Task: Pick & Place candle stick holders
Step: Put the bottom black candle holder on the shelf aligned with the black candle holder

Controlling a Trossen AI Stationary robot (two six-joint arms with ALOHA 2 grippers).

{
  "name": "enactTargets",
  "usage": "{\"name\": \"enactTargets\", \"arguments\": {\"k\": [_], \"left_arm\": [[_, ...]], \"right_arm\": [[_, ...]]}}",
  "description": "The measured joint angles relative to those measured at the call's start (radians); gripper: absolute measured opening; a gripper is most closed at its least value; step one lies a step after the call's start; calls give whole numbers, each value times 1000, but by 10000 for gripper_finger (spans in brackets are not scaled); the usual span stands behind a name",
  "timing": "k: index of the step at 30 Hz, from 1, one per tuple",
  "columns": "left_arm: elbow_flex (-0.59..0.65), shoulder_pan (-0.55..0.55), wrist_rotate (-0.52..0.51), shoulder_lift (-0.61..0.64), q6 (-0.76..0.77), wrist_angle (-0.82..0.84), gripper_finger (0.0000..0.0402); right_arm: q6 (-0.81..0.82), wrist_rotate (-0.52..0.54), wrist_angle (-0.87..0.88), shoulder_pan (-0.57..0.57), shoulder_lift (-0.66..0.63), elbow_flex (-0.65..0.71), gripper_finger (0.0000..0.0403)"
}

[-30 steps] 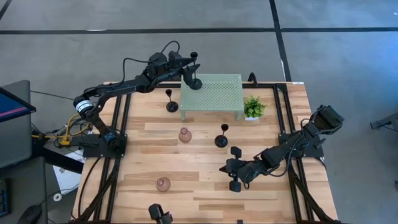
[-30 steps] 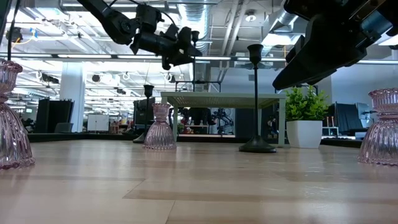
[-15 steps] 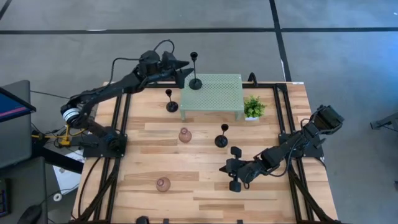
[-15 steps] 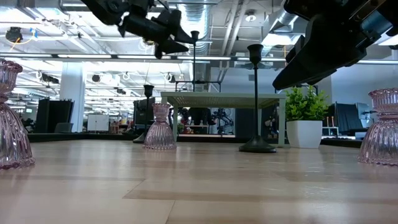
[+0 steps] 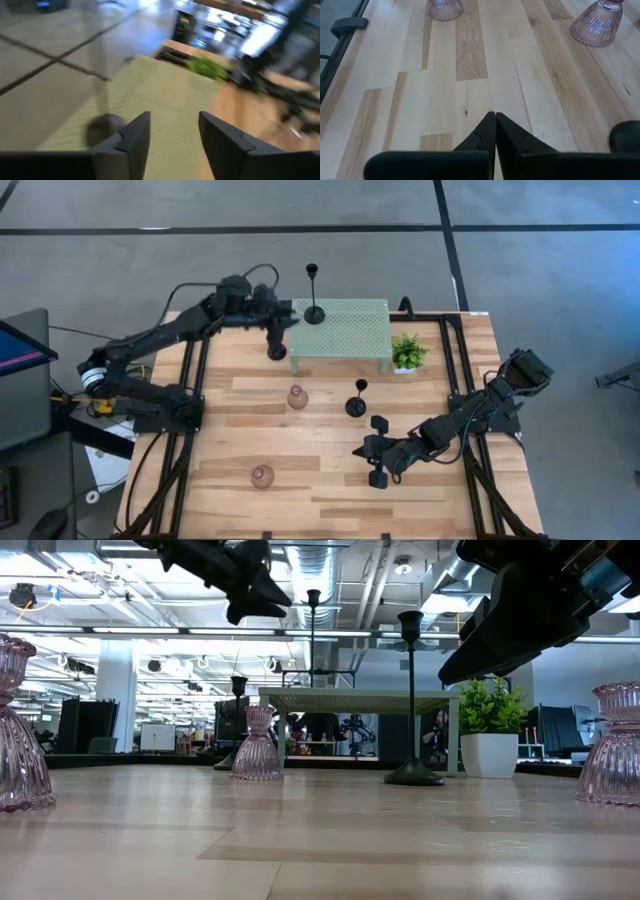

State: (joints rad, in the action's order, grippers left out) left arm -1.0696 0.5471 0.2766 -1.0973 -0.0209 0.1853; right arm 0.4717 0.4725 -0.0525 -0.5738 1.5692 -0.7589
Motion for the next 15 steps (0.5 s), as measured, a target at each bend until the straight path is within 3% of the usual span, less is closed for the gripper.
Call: {"name": "enactTargets", "arguments": {"k": [11, 15], "left_arm": [[256, -248, 365, 88, -99, -97, 63], [327, -369, 396, 125, -110, -214, 35]], "right_arm": [[0, -3, 16, 0, 0, -26, 0], [18, -3, 97, -3, -15, -52, 0]]}}
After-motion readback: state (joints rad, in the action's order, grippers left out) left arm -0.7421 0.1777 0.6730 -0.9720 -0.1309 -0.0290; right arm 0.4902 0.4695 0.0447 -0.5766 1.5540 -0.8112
